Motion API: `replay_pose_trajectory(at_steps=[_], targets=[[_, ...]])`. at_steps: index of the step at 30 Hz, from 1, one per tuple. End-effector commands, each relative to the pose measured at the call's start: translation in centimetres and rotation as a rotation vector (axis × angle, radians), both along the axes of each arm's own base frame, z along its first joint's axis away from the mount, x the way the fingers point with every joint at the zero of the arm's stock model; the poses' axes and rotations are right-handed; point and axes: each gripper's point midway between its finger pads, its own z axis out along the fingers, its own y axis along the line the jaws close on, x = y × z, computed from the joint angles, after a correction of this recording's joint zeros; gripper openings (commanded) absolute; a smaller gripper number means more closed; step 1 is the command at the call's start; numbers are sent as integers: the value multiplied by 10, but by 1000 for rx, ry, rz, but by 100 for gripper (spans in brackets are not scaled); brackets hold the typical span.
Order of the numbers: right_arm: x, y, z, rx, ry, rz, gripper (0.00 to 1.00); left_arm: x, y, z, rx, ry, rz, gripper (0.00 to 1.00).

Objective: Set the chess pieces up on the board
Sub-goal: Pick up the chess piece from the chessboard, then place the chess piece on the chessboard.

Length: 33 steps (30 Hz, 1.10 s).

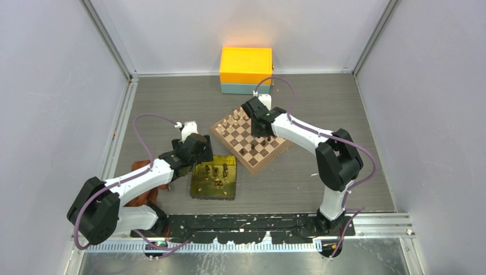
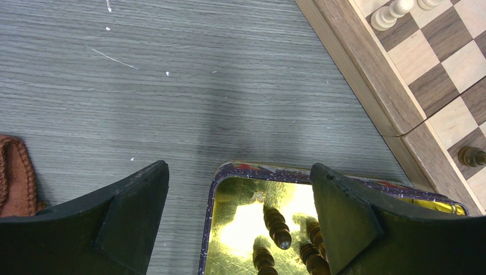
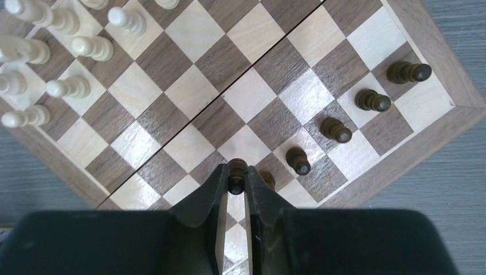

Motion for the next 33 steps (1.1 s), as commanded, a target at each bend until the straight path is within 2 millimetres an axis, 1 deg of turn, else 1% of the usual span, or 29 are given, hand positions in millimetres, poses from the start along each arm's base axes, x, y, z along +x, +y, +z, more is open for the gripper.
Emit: replay_pose_trajectory(at_steps=[1, 12, 17, 23, 33], targets=[[-5, -1, 30, 23, -67, -2, 7, 10, -4, 11, -30, -55, 23, 94], [-34, -3, 33, 14, -72, 21, 6, 10, -4, 12, -29, -55, 22, 94], [-43, -2, 29, 11, -63, 30, 6, 10, -4, 11, -30, -54, 22, 94], [-47, -2, 18, 3, -50, 27, 6, 10, -5, 11, -28, -52, 18, 94], [-41, 5, 5, -7, -38, 36, 6, 11, -6, 11, -24, -49, 16, 94]])
